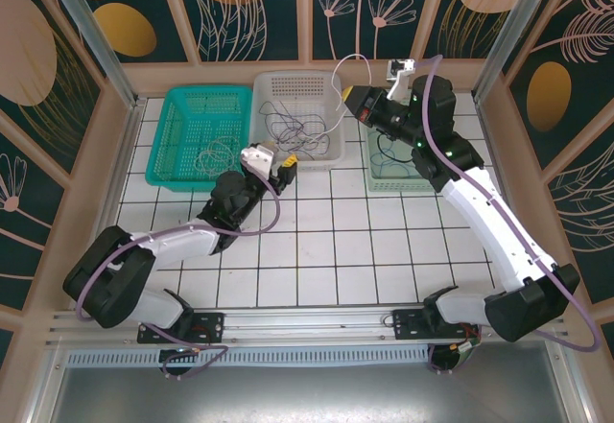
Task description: Untangle the cables
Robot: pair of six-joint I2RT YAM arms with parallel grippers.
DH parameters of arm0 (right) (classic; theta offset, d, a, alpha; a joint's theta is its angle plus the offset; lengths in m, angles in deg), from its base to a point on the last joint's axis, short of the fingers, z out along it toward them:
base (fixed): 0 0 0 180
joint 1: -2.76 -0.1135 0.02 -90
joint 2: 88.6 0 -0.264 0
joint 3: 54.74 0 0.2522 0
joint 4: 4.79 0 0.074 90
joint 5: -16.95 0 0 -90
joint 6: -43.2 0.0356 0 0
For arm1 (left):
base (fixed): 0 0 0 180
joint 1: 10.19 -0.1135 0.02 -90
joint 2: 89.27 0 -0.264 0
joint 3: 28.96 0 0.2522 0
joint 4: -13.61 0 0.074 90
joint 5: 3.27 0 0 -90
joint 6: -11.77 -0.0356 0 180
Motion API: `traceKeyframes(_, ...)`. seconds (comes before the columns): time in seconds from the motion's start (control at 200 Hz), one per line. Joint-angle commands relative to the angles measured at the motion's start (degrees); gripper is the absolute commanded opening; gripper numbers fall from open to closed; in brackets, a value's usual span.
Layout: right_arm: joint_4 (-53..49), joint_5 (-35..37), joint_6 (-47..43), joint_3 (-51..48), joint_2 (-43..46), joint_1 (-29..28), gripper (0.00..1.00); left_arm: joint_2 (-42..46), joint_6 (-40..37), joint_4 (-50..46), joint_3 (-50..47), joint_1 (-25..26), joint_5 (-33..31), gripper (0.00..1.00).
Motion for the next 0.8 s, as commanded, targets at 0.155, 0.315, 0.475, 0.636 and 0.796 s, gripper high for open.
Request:
traceKeyframes(0.155,2.8,-1.5,1.5,-0.5,1.0,0.4,0.0,-3.8,-6.2,12.6,1.5,0.4,3.6,0.7)
traceKeyframes(0.315,3.0,-1.4,1.6,0.0,0.6,0.4,0.0,-8.2,-7.9,19.5,2.5,0.4,4.3,0.73)
traceKeyframes(0.475,3.3,-1.4,1.9,0.4,0.0,0.4,0.0,-12.9,-9.0,24.6,5.2,0.9,4.7,0.76)
traceKeyframes(0.636,3.5,-1.8,2.2,0.8,-0.4,0.4,0.0,-18.3,-10.4,31.6,7.1,1.8,3.9,0.78)
traceKeyframes(0.796,3.4,-1.6,2.2,0.5,-0.4,0.4,0.0,-20.7,-8.3,32.9,10.1,1.9,0.3,0.77)
